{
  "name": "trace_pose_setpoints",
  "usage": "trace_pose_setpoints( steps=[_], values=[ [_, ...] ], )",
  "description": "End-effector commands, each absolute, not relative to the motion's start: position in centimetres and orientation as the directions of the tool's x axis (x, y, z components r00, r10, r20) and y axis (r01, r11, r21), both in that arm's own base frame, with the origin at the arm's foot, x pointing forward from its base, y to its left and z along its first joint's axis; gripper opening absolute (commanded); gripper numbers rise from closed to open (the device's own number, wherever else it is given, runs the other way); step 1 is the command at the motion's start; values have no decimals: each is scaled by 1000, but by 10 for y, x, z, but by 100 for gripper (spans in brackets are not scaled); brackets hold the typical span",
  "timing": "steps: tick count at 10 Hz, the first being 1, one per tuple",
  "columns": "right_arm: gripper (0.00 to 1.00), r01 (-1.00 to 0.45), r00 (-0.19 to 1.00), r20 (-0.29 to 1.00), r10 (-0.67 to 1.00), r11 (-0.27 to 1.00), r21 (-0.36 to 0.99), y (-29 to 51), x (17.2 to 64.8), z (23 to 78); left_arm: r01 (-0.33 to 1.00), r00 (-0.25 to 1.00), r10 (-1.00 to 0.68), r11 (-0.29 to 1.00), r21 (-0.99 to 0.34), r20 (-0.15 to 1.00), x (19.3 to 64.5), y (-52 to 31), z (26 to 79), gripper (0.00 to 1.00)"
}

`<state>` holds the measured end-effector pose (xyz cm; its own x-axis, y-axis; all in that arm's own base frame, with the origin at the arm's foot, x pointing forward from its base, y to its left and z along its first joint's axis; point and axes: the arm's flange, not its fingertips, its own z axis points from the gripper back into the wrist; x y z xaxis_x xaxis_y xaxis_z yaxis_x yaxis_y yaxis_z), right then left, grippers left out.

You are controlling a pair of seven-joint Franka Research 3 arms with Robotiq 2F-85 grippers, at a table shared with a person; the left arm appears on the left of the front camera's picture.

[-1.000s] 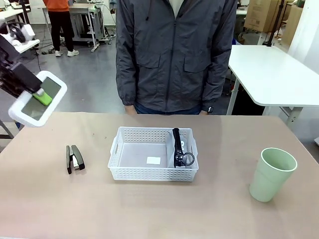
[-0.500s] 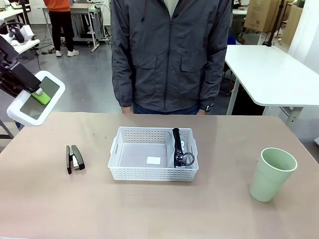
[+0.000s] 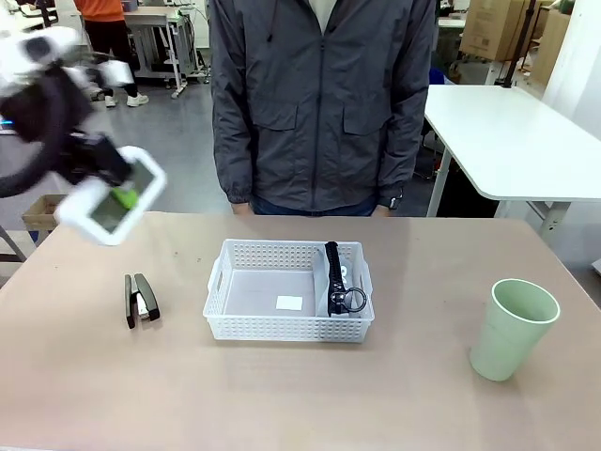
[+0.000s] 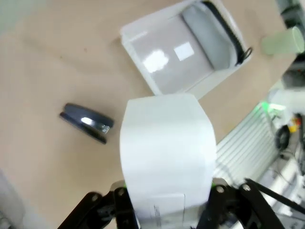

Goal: Efficiently arrange items inside the basket to fit them all.
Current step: Pick up the Digital clock and place it inside the Organizing basket.

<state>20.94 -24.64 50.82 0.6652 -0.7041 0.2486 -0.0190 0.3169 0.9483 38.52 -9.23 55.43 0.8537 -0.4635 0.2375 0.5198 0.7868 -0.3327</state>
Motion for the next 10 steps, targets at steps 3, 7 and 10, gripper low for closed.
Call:
trace_pose_setpoints(
  steps=[3,7,10],
  values=[
    [100,-55,656,274,-703,318,947,-247,212,509,551,821,-571,784,-285,12,487,-216,518,51],
    [100,-55,656,274,-703,318,947,-247,212,509,593,781,-616,784,-184,-106,511,-305,423,51],
    [100,-55,656,274,-703,318,947,-247,212,509,707,669,-702,702,-83,-242,495,-325,381,51]
  ],
)
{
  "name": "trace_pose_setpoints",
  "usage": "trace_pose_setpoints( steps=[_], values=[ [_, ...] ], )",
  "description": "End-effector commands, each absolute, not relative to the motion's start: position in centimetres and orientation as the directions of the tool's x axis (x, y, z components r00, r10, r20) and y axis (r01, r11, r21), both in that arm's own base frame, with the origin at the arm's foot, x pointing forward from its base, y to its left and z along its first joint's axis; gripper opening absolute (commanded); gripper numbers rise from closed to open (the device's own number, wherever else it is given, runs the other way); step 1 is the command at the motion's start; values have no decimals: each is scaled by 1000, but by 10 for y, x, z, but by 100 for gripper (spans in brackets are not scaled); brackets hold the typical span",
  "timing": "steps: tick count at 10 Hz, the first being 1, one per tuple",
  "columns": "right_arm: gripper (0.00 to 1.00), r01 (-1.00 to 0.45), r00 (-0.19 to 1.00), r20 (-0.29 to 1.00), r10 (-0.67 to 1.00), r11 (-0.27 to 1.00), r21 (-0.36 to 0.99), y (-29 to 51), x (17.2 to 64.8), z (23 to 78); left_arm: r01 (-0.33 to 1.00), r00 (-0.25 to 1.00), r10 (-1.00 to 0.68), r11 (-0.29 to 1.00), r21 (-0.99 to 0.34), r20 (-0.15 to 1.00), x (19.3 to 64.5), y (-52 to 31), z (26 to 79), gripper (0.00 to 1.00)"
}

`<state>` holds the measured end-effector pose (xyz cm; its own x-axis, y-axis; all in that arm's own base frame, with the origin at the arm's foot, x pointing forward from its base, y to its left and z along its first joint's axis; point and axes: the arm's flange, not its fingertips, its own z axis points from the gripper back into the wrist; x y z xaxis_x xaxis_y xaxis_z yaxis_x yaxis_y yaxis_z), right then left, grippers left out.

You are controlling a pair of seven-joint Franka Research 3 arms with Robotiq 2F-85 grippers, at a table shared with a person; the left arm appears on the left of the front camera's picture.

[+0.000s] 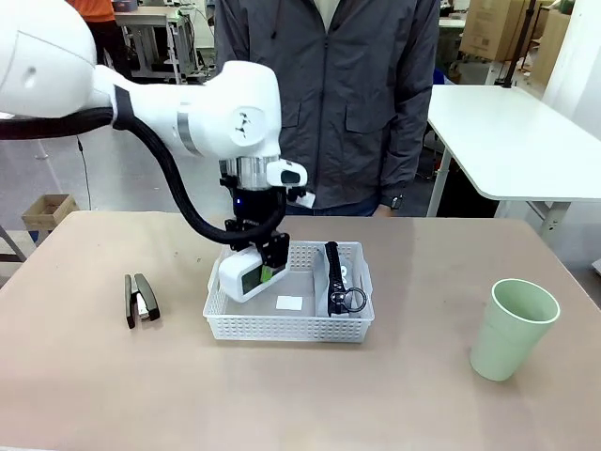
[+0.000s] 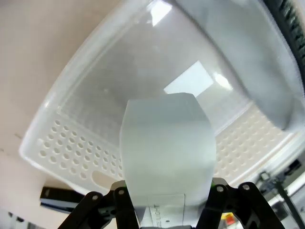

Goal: Efficiently arrange items inside the basket to fit them all.
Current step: Pick up the Digital clock and place it inside the Organizing basket.

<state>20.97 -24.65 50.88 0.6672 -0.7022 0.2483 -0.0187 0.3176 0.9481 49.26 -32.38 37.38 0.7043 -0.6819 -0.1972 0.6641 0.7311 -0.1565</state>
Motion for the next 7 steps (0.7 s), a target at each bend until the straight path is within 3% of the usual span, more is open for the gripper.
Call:
trace_pose_setpoints(
  steps=[1,3,7],
  values=[
    [100,-55,656,274,-703,318,947,-247,212,509,726,664,-710,687,-26,-235,495,-328,377,51],
    [100,-55,656,274,-703,318,947,-247,212,509,766,631,-743,642,29,-223,491,-331,371,51],
    [100,-55,656,274,-703,318,947,-247,212,509,781,604,-760,624,-13,-240,488,-330,369,51]
  ],
)
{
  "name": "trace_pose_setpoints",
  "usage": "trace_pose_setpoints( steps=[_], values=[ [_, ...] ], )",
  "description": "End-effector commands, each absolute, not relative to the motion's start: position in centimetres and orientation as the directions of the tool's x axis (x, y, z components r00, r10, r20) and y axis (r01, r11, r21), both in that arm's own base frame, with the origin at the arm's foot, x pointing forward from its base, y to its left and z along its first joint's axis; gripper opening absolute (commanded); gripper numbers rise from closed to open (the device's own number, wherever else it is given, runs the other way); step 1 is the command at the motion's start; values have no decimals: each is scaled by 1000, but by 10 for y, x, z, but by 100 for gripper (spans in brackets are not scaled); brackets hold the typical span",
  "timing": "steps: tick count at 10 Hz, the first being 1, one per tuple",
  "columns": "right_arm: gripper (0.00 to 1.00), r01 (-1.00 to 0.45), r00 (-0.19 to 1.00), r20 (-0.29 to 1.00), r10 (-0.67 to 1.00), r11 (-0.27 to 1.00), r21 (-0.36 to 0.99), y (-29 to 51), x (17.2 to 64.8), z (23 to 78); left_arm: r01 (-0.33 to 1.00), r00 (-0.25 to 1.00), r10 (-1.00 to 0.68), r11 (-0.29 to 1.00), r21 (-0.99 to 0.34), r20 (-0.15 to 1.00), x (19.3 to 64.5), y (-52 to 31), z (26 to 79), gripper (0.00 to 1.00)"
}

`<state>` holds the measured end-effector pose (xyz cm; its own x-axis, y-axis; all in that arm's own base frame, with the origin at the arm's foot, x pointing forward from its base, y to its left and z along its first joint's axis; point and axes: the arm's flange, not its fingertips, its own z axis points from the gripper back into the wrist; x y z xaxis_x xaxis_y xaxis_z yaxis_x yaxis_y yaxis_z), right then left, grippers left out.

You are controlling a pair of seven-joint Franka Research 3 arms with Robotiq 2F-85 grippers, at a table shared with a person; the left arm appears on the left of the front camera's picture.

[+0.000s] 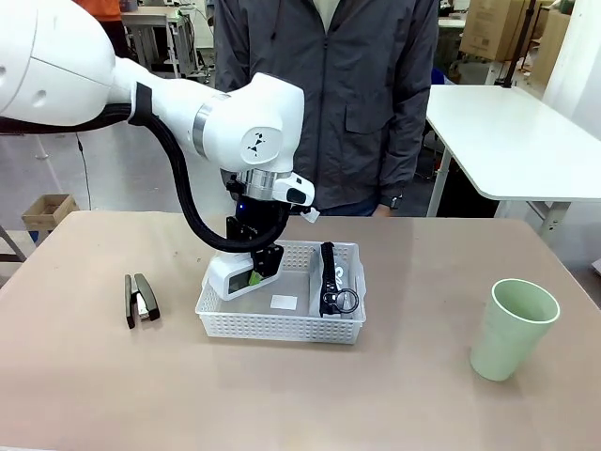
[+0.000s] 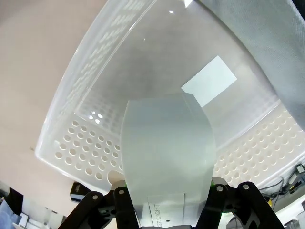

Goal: Efficiently arrange items inside the basket to fit them all.
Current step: Pick up the Digital clock and place it inside the Organizing basket.

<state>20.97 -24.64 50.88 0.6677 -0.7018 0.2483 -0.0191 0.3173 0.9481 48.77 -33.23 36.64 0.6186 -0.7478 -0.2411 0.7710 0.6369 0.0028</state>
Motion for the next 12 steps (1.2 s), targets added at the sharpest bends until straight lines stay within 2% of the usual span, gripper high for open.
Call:
trace_pose_setpoints(
  steps=[1,5,12],
  values=[
    [100,-55,656,274,-703,318,947,-247,212,509,786,594,-768,617,-28,-237,488,-330,368,51],
    [100,-55,656,274,-703,318,947,-247,212,509,883,414,-865,457,-106,-283,496,-337,357,51],
    [100,-55,656,274,-703,318,947,-247,212,509,880,406,-859,459,-119,-311,507,-346,354,51]
  ],
)
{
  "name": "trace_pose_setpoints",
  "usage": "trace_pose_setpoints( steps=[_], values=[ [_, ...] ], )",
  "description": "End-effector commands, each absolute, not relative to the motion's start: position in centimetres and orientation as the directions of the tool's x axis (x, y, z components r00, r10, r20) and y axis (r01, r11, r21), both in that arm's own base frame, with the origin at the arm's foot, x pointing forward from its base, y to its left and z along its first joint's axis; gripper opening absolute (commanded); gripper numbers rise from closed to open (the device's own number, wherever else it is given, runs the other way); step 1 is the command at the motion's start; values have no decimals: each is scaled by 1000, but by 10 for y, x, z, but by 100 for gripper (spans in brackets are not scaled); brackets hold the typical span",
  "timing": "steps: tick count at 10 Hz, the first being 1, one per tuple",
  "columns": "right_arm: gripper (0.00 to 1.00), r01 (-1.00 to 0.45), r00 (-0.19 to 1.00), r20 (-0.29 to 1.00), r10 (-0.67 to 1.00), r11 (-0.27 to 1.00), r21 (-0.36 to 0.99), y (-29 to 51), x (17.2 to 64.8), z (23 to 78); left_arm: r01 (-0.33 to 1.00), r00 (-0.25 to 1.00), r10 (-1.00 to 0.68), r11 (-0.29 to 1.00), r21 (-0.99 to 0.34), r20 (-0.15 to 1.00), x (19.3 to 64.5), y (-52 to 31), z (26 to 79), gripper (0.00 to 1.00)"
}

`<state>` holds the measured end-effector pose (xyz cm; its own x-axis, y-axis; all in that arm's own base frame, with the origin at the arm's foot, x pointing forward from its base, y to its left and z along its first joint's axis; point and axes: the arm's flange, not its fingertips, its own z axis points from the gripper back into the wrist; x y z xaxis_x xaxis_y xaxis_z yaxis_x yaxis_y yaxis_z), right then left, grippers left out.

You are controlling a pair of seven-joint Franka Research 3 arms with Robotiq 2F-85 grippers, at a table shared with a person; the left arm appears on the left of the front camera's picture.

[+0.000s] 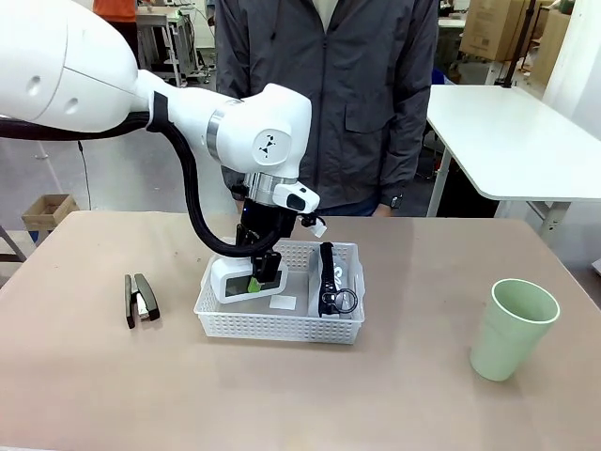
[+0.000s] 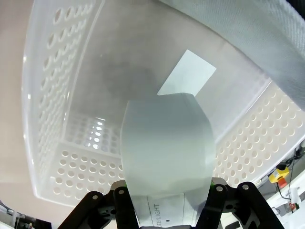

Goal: Efficiently arrange items inside the basket to fit them all.
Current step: Pick up the Digital clock and place it inside the Organizing basket.

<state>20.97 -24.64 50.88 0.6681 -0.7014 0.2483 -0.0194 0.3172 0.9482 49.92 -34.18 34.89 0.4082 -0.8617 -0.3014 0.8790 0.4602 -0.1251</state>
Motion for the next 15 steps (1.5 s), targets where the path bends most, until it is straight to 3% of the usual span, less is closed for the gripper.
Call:
trace_pose_setpoints(
  steps=[1,11,12,15],
  values=[
    [100,-55,656,274,-703,318,947,-247,212,509,879,418,-855,467,-102,-307,512,-353,354,51],
    [100,-55,656,274,-703,318,947,-247,212,509,885,395,-830,459,-77,-395,517,-372,340,51],
    [100,-55,656,274,-703,318,947,-247,212,509,886,390,-825,457,-76,-409,518,-373,339,100],
    [100,-55,656,274,-703,318,947,-247,212,509,887,389,-827,455,-77,-407,518,-372,340,100]
  ],
)
